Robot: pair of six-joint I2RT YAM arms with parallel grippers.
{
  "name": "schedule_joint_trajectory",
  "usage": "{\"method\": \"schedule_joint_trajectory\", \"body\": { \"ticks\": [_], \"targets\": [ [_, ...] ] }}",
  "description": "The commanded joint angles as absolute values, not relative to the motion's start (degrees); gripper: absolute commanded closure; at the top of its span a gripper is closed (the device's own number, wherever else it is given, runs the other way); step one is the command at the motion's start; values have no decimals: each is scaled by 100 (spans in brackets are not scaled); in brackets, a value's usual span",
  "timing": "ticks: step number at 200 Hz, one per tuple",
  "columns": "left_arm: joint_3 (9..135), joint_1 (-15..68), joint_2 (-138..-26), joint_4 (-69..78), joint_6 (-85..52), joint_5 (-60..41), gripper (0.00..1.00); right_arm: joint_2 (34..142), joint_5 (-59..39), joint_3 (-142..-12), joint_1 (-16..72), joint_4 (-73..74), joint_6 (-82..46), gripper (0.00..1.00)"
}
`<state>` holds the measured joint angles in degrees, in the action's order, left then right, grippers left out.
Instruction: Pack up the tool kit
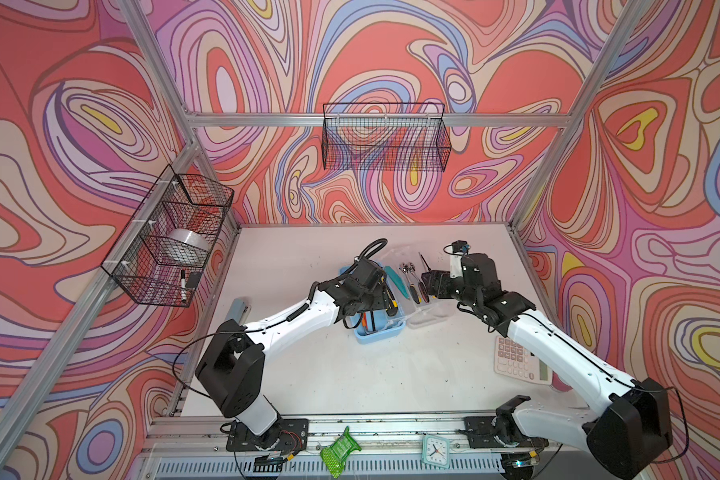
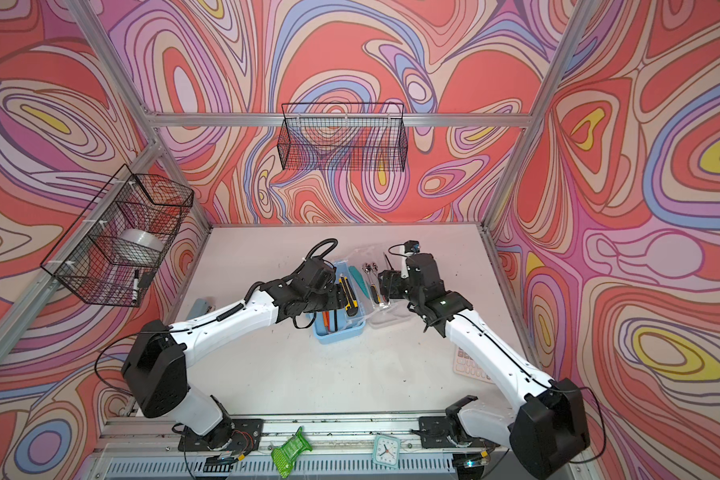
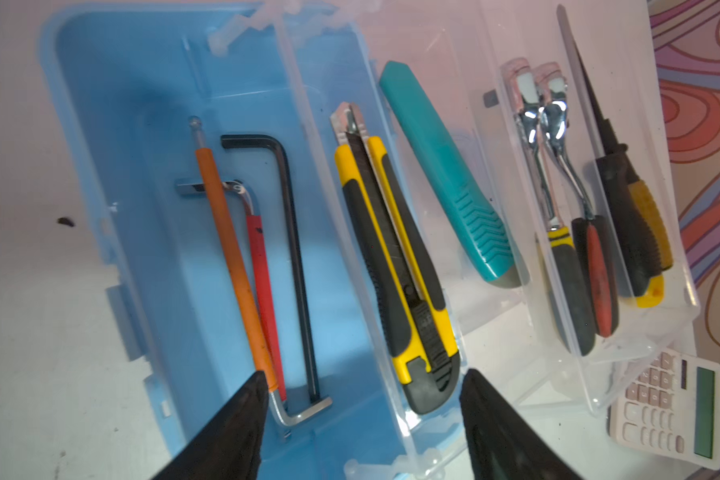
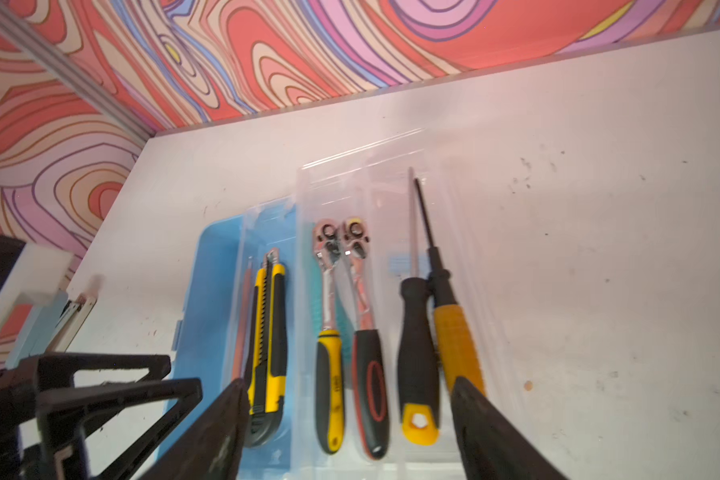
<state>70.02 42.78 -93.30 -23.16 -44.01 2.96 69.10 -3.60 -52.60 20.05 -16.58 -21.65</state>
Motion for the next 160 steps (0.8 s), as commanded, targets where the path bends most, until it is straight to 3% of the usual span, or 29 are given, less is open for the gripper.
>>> {"method": "schedule_joint_trajectory", "body": {
  "ticks": [1,28,78,118,160],
  "targets": [
    [7247,4315,-9614,-2294,-4360,93,27,6911,-1347,-4966,1321,-1329,-2128,21],
    [7412,4333,-9861,-2395,-4393,44,30,7108,-1918,-4758,676,-975,-2221,21],
    [7466,4333,-9948,-2563,-4467,183,41,7654,-2610,-4555,317,-252,-2433,21],
    [7447,4333,-9836,-2802,-4474,434,38,7929,-3181,-4398,255,311,-2649,22],
    [7337,4318,-9800,-2726,-4516,411,43,8198,-3572,-4333,255,686,-2755,23]
  ]
}}
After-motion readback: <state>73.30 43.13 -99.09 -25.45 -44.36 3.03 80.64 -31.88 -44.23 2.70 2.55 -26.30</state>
